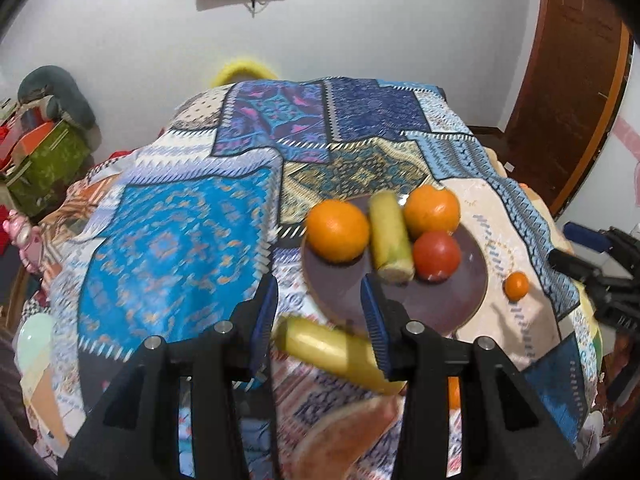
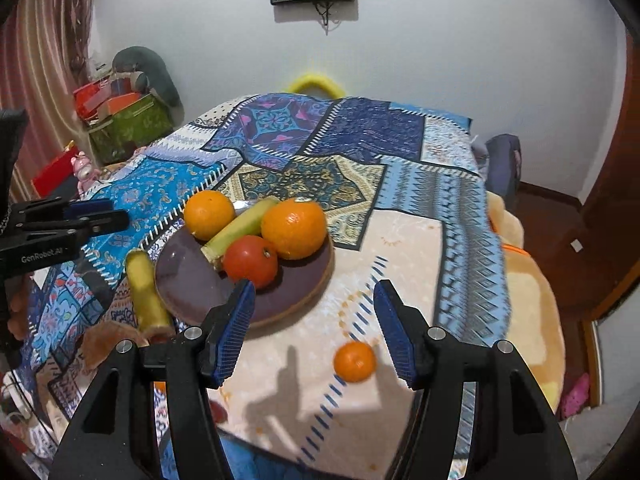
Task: Organize fruits
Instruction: 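Open both tools to release tomato and cucumber, then withdraw, then grasp the small tangerine with the right tool while the left tool grasps the yellow cylindrical fruit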
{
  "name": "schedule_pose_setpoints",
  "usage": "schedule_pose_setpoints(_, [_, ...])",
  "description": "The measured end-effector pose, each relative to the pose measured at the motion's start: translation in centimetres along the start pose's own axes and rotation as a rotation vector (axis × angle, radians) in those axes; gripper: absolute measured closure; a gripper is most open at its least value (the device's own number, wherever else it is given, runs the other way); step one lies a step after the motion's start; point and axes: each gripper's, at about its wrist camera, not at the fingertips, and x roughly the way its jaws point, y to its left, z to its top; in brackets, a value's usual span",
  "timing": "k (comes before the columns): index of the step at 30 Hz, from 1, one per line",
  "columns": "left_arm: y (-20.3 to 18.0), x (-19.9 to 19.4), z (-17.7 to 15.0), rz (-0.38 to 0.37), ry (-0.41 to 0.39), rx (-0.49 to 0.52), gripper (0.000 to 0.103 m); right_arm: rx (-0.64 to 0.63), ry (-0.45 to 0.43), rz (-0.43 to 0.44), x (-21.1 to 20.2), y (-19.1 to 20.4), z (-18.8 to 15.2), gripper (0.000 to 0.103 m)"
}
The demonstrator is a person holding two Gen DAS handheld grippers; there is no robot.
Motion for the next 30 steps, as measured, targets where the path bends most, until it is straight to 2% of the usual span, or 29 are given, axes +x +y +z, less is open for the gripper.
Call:
schedule_pose_setpoints(7, [1.2,-0.4,-3.1,-0.001,0.058,-0.024,0.041,0.034,0.03,-0.041,-1.1,-0.9,-1.7,0.04])
schedule_pose_setpoints(14, [-0.9,1.3,-5.4,-0.047,0.131,-0.029,0.021,0.059,0.091,-0.063,-0.4,-1.6,-3.9,0.04])
schedule_pose_setpoints(24, [-3.8,5.6,-6.4,-0.046,0.219,-0.034,0.018,0.1,0.157,-0.038,1.8,-2.8,-6.0,0.04])
schedule_pose_setpoints(26, [-3.8,6.1,-6.3,-0.051,0.214,-0.052,0.015,0.103,0.163,-0.033,2.5,-2.9,-6.1,0.04])
schedule_pose_setpoints(30, [-3.6,6.5,-6.0,-0.042,0.185,-0.07,0.016,0.103,0.164,-0.038,4.0,-2.9,-5.9,0.04])
